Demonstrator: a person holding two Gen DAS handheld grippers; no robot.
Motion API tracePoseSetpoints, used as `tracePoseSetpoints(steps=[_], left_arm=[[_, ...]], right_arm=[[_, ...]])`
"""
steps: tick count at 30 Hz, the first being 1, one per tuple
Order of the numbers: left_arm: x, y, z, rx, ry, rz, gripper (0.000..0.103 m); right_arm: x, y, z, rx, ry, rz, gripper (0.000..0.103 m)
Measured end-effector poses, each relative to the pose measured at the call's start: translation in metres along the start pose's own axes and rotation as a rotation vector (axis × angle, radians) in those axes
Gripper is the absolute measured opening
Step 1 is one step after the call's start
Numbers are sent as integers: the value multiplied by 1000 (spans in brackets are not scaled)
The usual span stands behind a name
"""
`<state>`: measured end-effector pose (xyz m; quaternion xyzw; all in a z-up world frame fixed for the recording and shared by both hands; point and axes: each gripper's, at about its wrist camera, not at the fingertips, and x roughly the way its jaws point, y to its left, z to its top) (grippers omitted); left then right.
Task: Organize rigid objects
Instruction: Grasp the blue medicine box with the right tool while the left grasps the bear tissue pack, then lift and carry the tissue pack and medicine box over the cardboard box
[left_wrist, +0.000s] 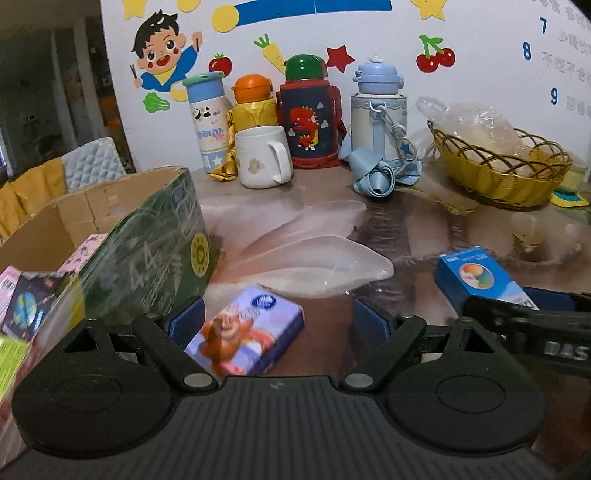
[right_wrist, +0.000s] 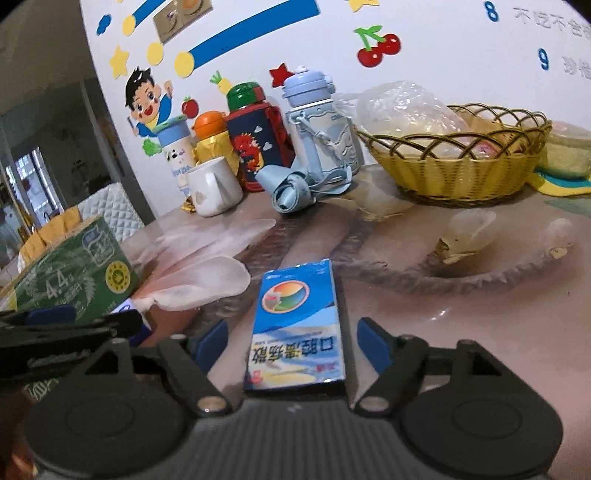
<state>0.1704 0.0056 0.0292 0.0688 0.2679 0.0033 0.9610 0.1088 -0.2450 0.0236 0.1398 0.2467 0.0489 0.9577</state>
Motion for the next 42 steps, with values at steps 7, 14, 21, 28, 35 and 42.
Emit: tracePoseSetpoints(steps=[7,14,21,28,35,42], left_arm=[[27,-1,4,65,29,-8,103],[42,-2,0,62,91,-26,103],[17,-8,-4,31,117,-139,103],[17,-13,-7,40,112,-84,103],[29,-6,-12,3,132,-57,93],[25,-3,-14,-12,124,-49,63]], right_arm=[[1,-2,1,14,-3,11,86],[1,-3,1,19,-4,16,94],[0,-5,0,32,-13,12,94],[1,-2,0,22,-11,1,94],[3,0,1,2,-4,-12,78],[7,4,2,-26,12,-16,65]])
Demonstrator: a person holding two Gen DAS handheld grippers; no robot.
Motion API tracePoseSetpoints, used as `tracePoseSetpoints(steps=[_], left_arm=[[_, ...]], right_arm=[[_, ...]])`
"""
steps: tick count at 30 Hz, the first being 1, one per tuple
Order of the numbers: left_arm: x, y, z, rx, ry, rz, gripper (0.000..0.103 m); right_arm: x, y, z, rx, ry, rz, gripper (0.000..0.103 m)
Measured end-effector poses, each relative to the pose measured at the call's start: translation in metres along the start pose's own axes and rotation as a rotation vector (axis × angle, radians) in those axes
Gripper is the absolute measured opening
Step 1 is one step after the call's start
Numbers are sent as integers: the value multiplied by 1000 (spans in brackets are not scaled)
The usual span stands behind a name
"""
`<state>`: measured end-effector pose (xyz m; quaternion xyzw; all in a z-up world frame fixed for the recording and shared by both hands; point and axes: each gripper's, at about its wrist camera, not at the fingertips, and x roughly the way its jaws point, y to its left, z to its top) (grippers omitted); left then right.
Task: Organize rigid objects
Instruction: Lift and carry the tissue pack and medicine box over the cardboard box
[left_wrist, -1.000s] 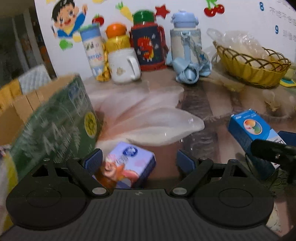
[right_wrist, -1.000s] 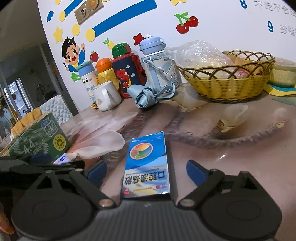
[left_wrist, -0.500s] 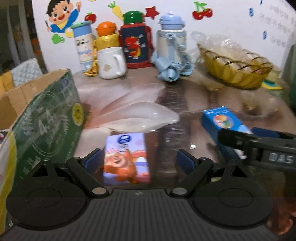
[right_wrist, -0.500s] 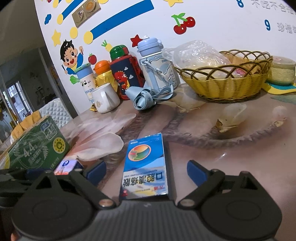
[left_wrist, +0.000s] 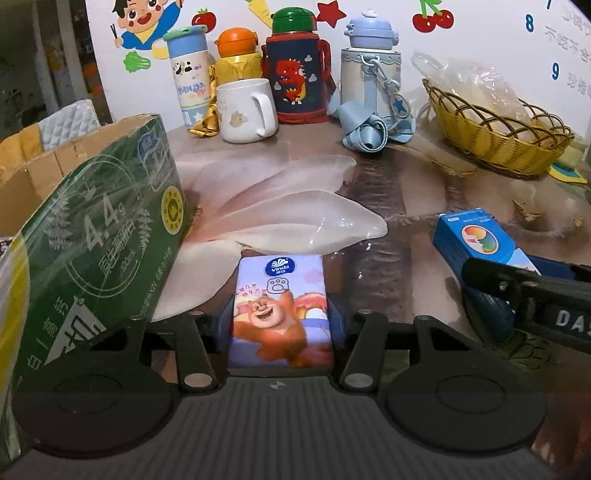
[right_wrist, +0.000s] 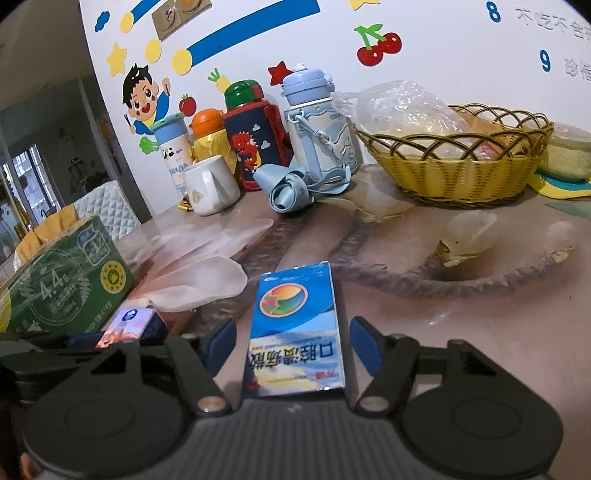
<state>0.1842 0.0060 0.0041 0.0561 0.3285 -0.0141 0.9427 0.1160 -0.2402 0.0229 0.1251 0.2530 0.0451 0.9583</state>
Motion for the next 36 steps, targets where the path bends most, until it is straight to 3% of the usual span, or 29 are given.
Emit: tracePoseSetpoints(steps=[4,20,36], left_arm=[[-6,-1,-4,-9,-1,6,63],[-72,5,-11,-11,-60,18,63],[-139,31,-16,-35,-152,-41,63]], right_arm=[[3,8,0,-48,16,-16,55],[9,25,-3,-118,24,-21,52],[-3,65,-10,-303,-135,-107,51]])
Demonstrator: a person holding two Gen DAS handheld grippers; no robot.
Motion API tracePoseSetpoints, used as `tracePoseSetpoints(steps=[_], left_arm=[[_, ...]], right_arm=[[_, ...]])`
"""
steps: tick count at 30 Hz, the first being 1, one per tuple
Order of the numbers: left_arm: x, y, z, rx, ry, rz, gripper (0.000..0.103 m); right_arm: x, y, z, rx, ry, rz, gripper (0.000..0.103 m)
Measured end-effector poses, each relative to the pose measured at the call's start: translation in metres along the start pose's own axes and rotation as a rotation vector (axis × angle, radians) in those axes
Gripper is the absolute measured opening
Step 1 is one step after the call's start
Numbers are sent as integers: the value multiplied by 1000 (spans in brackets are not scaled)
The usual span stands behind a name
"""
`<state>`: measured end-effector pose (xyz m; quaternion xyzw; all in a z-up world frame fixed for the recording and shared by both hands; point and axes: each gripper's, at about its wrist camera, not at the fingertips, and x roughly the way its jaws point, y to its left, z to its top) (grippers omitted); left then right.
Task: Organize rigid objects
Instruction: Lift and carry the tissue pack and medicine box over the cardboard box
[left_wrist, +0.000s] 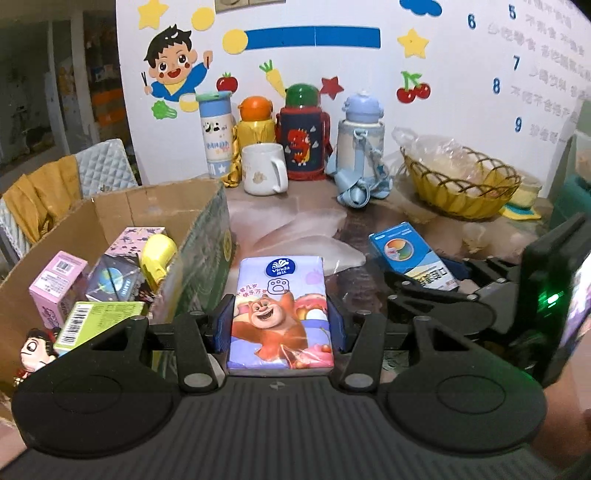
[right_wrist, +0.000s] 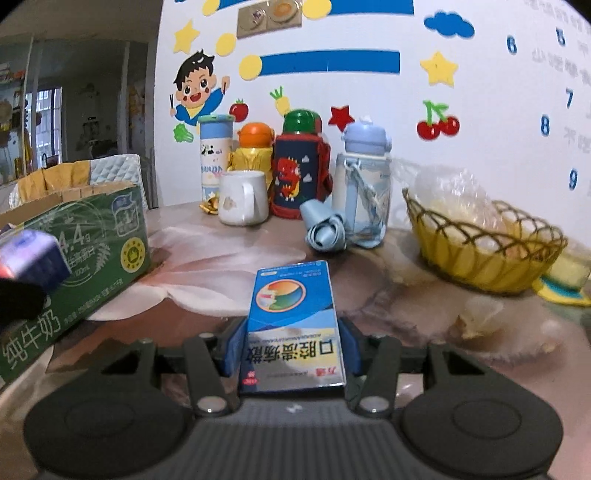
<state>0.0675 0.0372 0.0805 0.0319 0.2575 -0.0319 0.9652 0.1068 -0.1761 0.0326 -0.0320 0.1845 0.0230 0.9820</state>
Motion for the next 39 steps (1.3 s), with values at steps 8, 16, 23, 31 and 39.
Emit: tracePoseSetpoints(steps=[8,16,23,31,39], left_arm=[[-34,13,13,-9,-47,-17,63],[-50,39,21,-27,-63,23,63],[-54,64,25,-44,-62,65,63],[-55,94,28,-75,-60,110,63],[-43,125,26,-131,-32,175,63]], right_arm=[[-17,8,-4,-19,-70,-58,51],[-29,22,-9,-8,-57,-53,51],[-35,30,-9,46,-14,-10,51],[-53,35,21,122,-21,65,51],[-68,56,62,137,-69,148,51]])
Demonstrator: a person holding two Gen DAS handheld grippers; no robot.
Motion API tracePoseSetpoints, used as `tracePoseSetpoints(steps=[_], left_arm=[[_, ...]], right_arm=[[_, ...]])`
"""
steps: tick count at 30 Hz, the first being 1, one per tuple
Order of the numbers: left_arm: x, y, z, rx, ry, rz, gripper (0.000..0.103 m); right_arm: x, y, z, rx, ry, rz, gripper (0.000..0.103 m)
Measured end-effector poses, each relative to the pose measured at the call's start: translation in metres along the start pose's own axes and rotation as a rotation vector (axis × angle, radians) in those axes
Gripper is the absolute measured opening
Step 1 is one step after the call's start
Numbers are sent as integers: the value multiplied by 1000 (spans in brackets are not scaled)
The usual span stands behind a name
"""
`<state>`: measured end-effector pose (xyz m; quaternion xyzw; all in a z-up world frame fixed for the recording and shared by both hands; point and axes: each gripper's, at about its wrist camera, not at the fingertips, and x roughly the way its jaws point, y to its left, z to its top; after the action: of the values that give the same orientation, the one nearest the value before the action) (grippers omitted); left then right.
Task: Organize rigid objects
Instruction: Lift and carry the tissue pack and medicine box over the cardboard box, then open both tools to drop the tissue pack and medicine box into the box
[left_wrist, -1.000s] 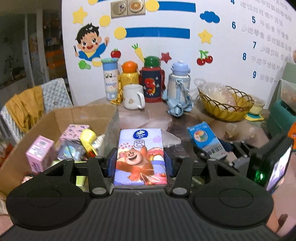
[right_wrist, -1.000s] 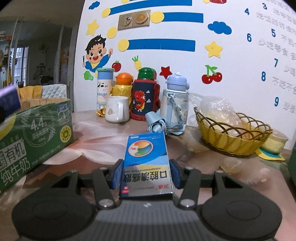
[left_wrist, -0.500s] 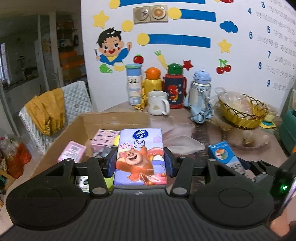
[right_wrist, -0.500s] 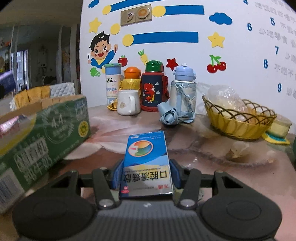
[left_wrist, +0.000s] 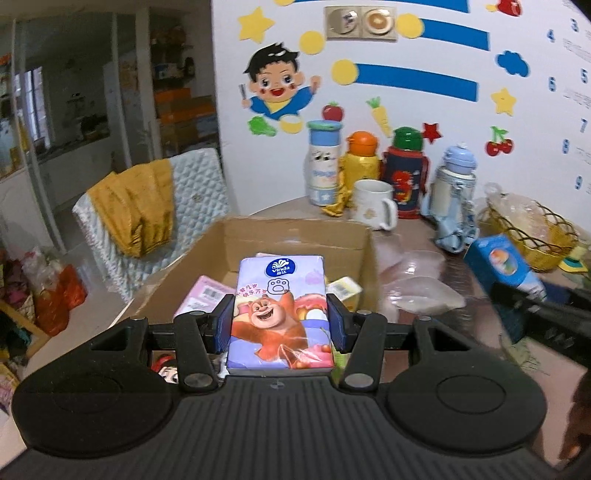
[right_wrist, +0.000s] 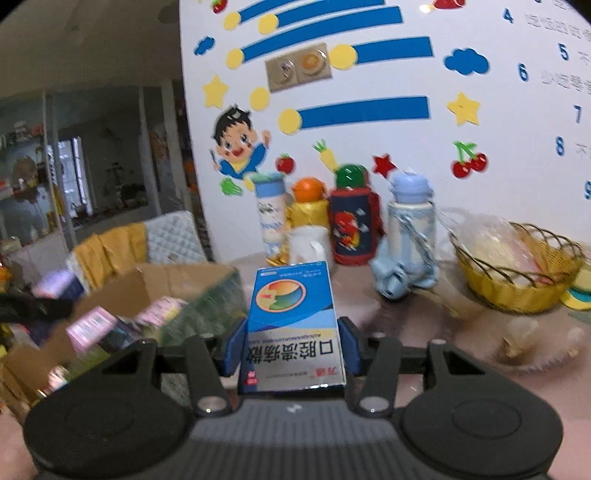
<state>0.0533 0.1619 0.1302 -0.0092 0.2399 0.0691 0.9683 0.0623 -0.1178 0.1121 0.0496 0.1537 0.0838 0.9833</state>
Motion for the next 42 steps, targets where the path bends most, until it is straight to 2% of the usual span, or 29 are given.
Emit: tracePoseSetpoints(steps=[10,19,22,38,40,41,42], left_arm=[[23,23,2,-39,23,51,63],[35,31,4,-95,28,34,63],[40,32,4,-106,27,13,63],[67,39,4,-128,75,21,63],[70,39,5,-127,92,8,64],[70,39,5,-128,87,7,67],[69,40,5,-133,80,9,80]], right_arm=[[6,41,41,-6,-34,131,52],[35,73,57,-12,-15,219,52],[47,81,58,-22,2,230,52],[121,109,47,-107,130,252,52],[132,111,43,-120,162,262,53],[137,111,41,-123,182,260,56],[139,111,39,-115,191,248,60]])
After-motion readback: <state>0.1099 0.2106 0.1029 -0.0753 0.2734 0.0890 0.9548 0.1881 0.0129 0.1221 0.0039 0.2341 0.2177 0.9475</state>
